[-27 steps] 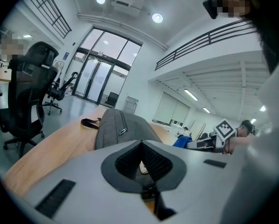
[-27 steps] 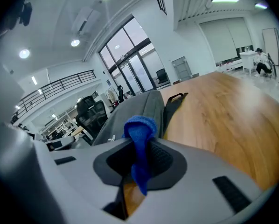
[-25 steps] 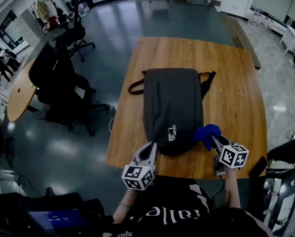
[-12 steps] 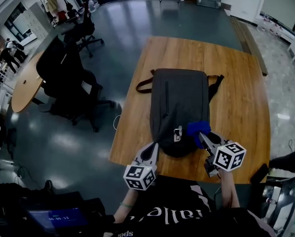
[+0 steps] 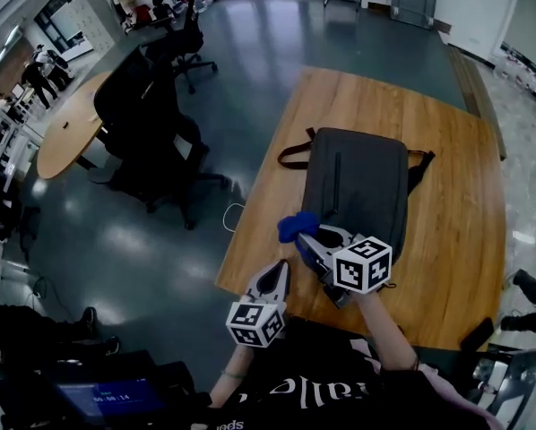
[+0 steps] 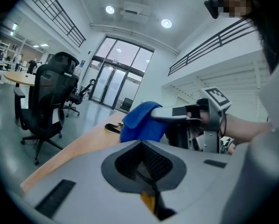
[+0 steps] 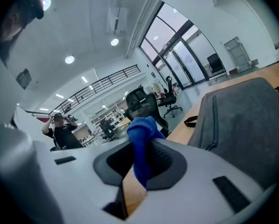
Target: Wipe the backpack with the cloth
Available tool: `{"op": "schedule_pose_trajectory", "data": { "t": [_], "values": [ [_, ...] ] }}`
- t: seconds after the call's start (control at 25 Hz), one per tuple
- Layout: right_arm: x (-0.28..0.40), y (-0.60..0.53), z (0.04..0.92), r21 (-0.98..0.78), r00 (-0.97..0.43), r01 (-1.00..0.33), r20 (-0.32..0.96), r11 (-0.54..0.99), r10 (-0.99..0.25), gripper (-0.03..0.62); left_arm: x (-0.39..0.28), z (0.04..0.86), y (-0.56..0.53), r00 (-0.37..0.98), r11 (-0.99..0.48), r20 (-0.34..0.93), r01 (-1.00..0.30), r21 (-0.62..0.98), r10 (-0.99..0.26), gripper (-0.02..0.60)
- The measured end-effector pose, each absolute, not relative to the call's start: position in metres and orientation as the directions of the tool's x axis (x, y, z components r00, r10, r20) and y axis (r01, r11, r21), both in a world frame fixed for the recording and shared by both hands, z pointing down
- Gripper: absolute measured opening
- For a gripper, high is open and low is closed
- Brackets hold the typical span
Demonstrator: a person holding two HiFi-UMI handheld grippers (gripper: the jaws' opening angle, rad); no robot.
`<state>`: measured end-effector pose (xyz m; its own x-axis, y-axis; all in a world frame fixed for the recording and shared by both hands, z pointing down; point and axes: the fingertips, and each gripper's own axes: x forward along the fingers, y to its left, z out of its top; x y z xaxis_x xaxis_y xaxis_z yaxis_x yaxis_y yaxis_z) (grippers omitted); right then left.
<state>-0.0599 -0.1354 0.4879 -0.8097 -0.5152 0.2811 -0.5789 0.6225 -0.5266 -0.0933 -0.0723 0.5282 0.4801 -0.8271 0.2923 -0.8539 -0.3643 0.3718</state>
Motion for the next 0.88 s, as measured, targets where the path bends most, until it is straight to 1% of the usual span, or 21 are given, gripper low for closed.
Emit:
{"op": "schedule_pose_trajectory", "data": {
  "t": [0.12, 0.32, 0.56, 0.88],
  "values": [
    [-0.068, -0.141, 0.503, -0.536, -0.81, -0.58, 0.302, 0.613, -0.502, 0.055, -0.099, 0.533, -0.072, 0.464, -0.345, 0.294, -0.86, 0.377, -0.836, -0.002],
    [-0.046, -0.147, 0.517, -0.573, -0.782, -0.607, 0.308, 0.55, -0.542, 0.055, -0.099, 0.539, -0.073, 0.468, -0.347, 0.297, -0.858, 0.38, -0.832, -0.002],
    [0.007, -0.152, 0.513, -0.589, -0.707, -0.668, 0.313, 0.455, -0.634, 0.055, -0.093, 0.533, -0.077, 0.498, -0.377, 0.299, -0.844, 0.381, -0.814, -0.002],
    [0.095, -0.144, 0.528, -0.579, -0.61, -0.734, 0.335, 0.354, -0.718, 0.055, -0.055, 0.539, -0.081, 0.539, -0.422, 0.298, -0.825, 0.375, -0.788, -0.002]
  ]
}}
